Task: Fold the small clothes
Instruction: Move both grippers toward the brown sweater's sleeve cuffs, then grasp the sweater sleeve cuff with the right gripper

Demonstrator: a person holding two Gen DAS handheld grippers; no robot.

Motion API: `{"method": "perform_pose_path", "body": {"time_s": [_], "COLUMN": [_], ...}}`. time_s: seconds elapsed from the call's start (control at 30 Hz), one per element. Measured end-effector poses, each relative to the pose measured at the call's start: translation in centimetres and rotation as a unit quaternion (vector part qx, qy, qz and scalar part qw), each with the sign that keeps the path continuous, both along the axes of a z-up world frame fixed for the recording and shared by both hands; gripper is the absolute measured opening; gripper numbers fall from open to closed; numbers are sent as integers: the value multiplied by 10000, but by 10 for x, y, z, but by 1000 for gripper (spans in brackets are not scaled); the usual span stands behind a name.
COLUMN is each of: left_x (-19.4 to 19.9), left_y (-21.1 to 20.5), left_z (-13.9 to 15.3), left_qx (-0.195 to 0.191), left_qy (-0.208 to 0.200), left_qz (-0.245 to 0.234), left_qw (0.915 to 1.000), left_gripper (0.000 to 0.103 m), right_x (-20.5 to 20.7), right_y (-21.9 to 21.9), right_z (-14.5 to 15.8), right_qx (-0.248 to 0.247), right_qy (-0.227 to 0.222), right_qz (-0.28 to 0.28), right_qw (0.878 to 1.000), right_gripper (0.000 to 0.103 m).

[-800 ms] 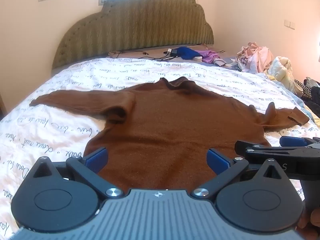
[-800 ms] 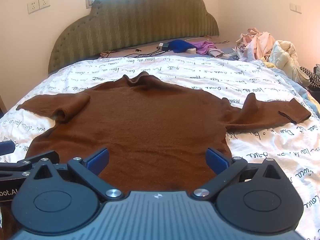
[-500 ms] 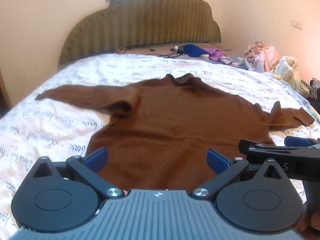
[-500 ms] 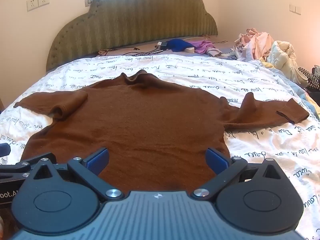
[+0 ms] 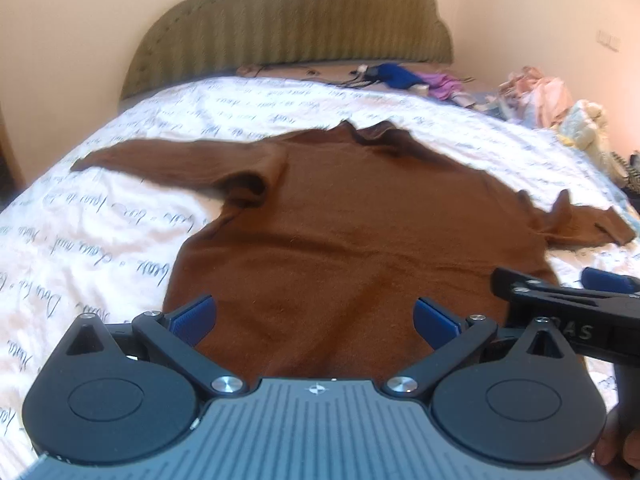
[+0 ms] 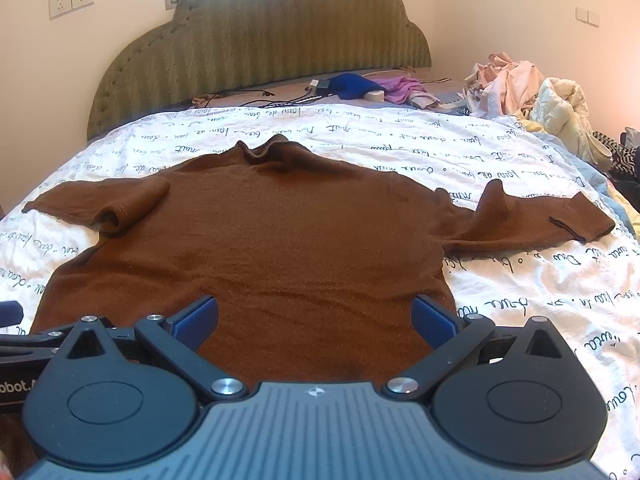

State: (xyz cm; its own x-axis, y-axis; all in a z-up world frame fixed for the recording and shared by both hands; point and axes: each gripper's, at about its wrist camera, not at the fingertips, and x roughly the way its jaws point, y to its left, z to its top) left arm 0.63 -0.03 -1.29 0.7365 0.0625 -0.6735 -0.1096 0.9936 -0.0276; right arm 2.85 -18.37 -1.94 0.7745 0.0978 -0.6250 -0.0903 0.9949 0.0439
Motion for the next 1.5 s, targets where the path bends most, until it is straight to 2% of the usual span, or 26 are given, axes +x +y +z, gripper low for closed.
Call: {"method": "perform_pose_path", "body": {"time_s": [0.13, 0.3, 0.37, 0.47, 0.53, 0.63, 0.67, 0.77, 0.83, 0.9, 0.97, 1.0, 1.03, 1.07, 1.1, 1.17, 1.23, 1.33, 1.4, 1.43, 1.5], "left_x": [-2, -15, -15, -11, -5, 1, 1, -7, -12, -18, -26, -30, -33, -35, -33, -22, -17, -12, -6, -2, 3], "left_y": [2, -12, -14, -13, -8, 2, 6, 11, 20, 36, 53, 60, 65, 66, 64, 51, 37, 34, 31, 29, 28], "left_z": [-5, -3, 0, 4, 4, 2, 2, 4, 6, 5, 8, 12, 17, 24, 32, 44, 45, 37, 28, 25, 16], "left_qx": [-7, 780, 849, 689, 383, -59, -175, -114, -519, -1192, -1938, -2340, -2719, -2879, -2878, -2422, -1873, -1508, -1383, -1276, -1333], "left_qy": [-109, -740, -763, -561, -226, 42, 15, -122, -216, -285, -442, -614, -780, -823, -759, -261, -294, -391, -330, -260, -140], "left_qz": [-66, -246, -269, -390, -332, -172, -71, 190, 90, 203, 501, 445, 390, 391, 283, 8, 25, 481, 567, 546, 286], "left_qw": [9999, 9939, 9931, 9953, 9985, 9998, 9998, 9997, 9984, 9923, 9788, 9693, 9584, 9533, 9542, 9699, 9819, 9866, 9882, 9900, 9906], "left_gripper": [103, 103, 103, 103, 103, 103, 103, 103, 103, 103, 103, 103, 103, 103, 103, 103, 103, 103, 103, 103, 103], "right_x": [1, 2, 2, 1, 0, -1, -3, -7, -9, -13, -20, -20, -19, -17, -16, -14, -13, -11, -7, -5, -3], "right_y": [-2, -2, -2, -5, -6, -8, -8, -5, -2, -6, -18, -21, -21, -19, -18, -23, -30, -35, -37, -40, -53], "right_z": [-1, -2, -1, -1, -1, 1, 1, 1, 2, 5, 11, 13, 14, 12, 10, 7, 8, 11, 8, 6, 1], "right_qx": [23, 43, 83, 142, 168, 189, 164, -38, -168, 3, 531, 647, 551, 314, 92, 69, 62, -153, -301, -188, 381], "right_qy": [11, 42, 35, 39, 33, -3, -31, -125, -165, -257, -479, -440, -388, -346, -285, -113, -81, -273, -187, -178, -235], "right_qz": [-8, 0, 6, -1, 5, 37, 79, 106, 155, 255, 281, 410, 564, 605, 556, 452, 156, -17, 69, 235, 561], "right_qw": [10000, 10000, 10000, 9999, 9999, 9998, 9998, 9999, 9996, 9993, 9970, 9961, 9961, 9971, 9980, 9989, 9998, 9995, 9993, 9994, 9974], "right_gripper": [103, 103, 103, 103, 103, 103, 103, 103, 103, 103, 103, 103, 103, 103, 103, 103, 103, 103, 103, 103, 103]}}
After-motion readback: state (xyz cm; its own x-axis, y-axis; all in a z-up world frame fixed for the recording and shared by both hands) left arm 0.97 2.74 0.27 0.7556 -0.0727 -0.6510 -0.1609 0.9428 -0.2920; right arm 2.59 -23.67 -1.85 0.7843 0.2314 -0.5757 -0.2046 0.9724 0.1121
